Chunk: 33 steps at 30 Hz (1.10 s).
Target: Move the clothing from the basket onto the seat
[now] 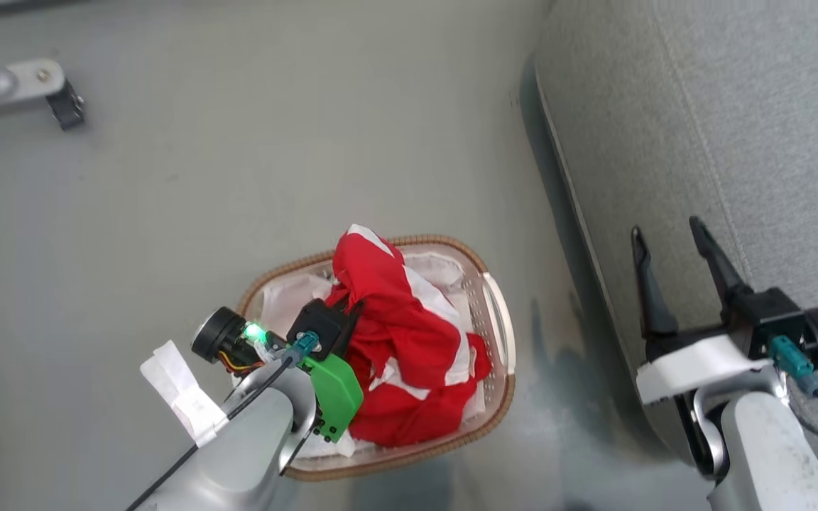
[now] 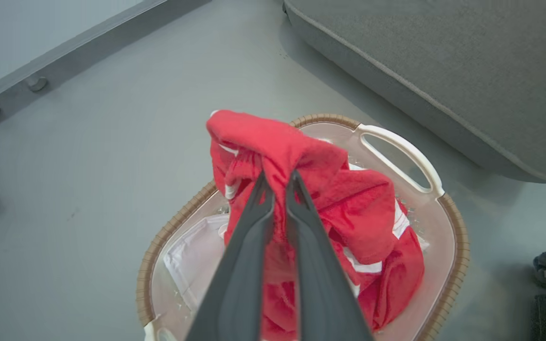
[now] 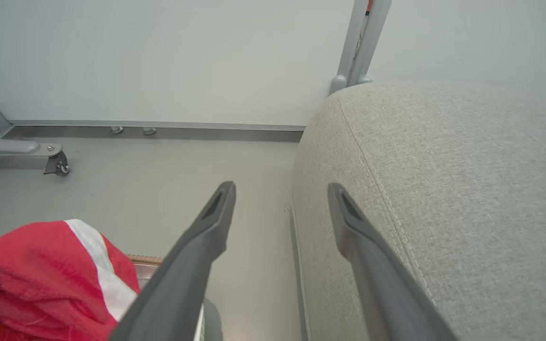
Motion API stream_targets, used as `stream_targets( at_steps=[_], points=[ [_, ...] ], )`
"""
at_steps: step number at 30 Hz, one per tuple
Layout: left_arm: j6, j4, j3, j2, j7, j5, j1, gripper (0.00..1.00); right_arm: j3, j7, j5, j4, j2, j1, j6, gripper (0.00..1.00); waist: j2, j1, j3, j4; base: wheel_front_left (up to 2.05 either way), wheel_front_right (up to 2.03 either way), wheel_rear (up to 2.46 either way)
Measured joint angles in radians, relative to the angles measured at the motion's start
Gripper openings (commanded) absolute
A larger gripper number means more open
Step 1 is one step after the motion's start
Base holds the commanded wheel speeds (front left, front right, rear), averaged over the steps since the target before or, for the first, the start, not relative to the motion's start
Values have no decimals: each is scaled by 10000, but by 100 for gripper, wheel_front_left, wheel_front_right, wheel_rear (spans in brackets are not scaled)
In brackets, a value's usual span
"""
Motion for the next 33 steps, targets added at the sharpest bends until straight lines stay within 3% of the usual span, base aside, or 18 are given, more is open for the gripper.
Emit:
stream_targets(
  at_steps=[8,19,25,33],
  points=[
    [-105,-851,-203,736,0,635,-128,0,13,0,-249,230,-2,1004,2,100,0,0,-1681,280,0,0,0],
    [-313,-1519,-732,1649,232,752,-1768,0,157,0,-322,339,-2,1651,2,100,0,-1,-3552,568,0,0,0],
    [-324,-1914,-610,2008,554,460,-2948,0,336,0,-318,366,0,1709,2,100,0,-1,-4114,667,0,0,0],
    [-322,-1896,-412,2073,1135,244,-4095,0,773,0,-318,414,-2,1626,2,100,0,0,-4380,596,0,0,0]
  ],
)
